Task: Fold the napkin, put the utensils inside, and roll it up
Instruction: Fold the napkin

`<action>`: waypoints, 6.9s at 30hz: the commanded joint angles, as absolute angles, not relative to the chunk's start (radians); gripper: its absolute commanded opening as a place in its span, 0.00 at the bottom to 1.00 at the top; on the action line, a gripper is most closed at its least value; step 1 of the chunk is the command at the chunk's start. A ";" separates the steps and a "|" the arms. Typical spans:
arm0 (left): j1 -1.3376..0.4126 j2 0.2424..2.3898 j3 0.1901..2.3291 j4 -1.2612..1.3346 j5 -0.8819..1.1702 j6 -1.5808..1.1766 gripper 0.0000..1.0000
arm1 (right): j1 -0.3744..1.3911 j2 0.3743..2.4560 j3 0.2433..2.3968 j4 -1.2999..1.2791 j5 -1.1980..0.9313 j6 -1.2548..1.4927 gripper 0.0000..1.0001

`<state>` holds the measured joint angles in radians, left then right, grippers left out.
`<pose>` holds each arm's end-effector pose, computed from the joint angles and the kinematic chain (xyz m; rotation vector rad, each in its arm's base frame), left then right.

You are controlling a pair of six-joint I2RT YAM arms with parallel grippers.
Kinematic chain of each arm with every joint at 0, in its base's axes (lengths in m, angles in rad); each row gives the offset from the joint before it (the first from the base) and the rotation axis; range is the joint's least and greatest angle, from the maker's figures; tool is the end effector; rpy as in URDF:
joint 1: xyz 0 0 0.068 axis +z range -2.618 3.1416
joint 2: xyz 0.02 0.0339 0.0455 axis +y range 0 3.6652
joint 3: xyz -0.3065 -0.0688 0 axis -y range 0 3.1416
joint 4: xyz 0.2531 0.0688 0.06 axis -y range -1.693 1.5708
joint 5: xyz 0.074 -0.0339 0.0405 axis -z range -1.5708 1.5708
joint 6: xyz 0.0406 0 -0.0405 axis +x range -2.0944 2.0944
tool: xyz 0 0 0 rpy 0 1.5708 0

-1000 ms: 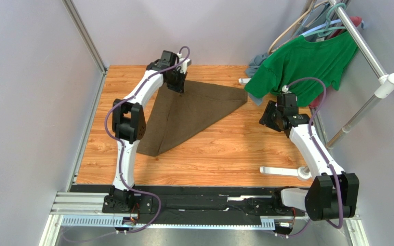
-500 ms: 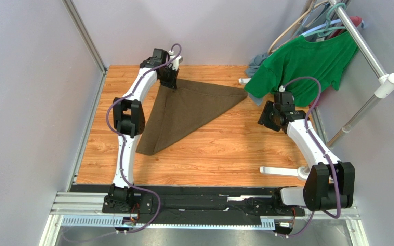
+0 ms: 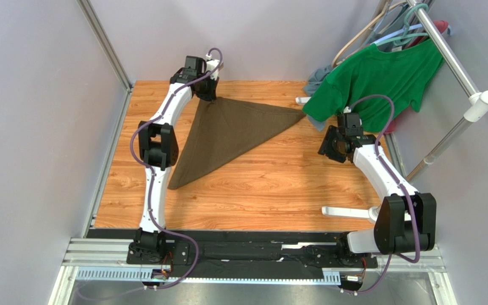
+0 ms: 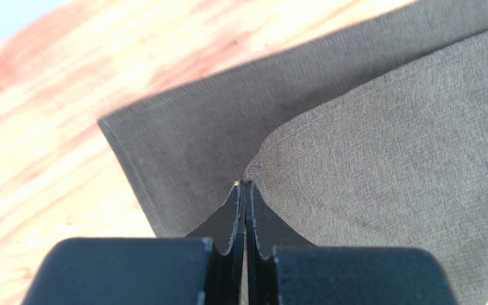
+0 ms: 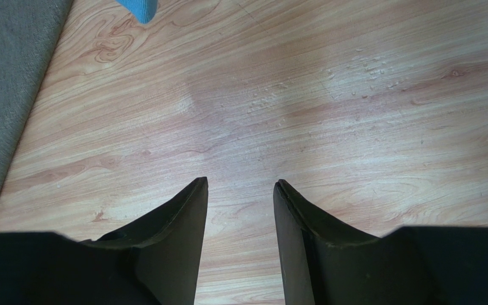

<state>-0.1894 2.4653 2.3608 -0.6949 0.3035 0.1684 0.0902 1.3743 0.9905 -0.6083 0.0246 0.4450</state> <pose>0.5827 -0.1241 0.2578 0.5616 2.2860 -0.3693 0.2789 0.0242 0.2790 0.4631 2.5298 0.1719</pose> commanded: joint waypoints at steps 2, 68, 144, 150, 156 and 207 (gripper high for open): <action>-0.169 2.479 2.410 -0.588 0.301 0.204 0.00 | 0.089 1.387 1.031 -0.586 0.032 0.451 0.46; -0.150 2.136 2.163 -0.394 0.189 0.007 0.99 | 0.277 1.439 0.925 -0.298 -0.115 0.639 0.50; -0.141 1.293 1.368 -0.565 0.172 -0.100 0.99 | 0.592 2.138 1.197 0.133 0.031 1.147 0.03; -0.140 1.279 1.362 -0.561 0.181 -0.101 0.99 | 0.610 2.102 1.175 0.112 0.028 1.167 0.00; -0.140 1.270 1.359 -0.560 0.193 -0.110 0.99 | 0.643 1.987 1.042 0.110 0.052 1.213 0.00; -0.242 2.256 1.942 -0.603 0.413 0.015 0.51 | 0.666 0.830 0.623 -0.383 0.417 0.914 0.59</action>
